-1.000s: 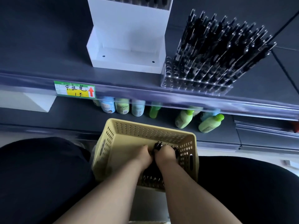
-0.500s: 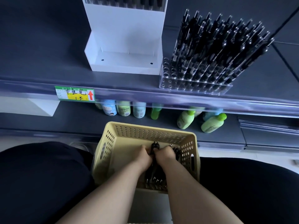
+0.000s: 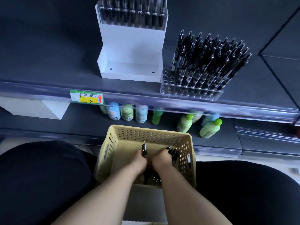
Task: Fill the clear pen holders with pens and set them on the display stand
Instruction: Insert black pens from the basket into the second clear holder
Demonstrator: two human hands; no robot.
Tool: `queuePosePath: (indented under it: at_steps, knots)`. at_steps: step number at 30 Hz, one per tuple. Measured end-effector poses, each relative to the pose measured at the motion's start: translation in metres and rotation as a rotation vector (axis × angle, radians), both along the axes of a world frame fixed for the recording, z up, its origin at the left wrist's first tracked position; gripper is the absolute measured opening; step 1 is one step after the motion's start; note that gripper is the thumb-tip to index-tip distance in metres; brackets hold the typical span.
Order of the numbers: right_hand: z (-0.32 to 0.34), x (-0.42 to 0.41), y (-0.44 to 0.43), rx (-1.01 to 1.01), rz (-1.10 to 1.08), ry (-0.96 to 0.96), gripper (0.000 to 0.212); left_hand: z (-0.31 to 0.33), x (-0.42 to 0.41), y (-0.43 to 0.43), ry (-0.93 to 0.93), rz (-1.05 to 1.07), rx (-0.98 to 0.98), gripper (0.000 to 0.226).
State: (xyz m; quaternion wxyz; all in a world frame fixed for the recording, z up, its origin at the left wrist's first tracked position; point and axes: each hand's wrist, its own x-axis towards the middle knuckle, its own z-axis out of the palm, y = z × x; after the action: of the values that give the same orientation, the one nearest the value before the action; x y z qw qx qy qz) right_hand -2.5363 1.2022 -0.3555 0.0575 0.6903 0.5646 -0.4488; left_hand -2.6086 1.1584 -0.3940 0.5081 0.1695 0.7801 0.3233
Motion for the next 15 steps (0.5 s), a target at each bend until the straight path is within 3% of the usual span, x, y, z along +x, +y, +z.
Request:
queuePosePath:
  at_steps: [8,15]
  knots:
    - [-0.005,-0.004,0.003,0.031,-0.021,-0.11,0.041,-0.006,-0.007,0.002,0.002,0.074,-0.061,0.021]
    - [-0.015,-0.012,0.004,0.009,0.012,0.002,0.037,-0.002,-0.007,0.01,-0.018,0.055,-0.062,0.027]
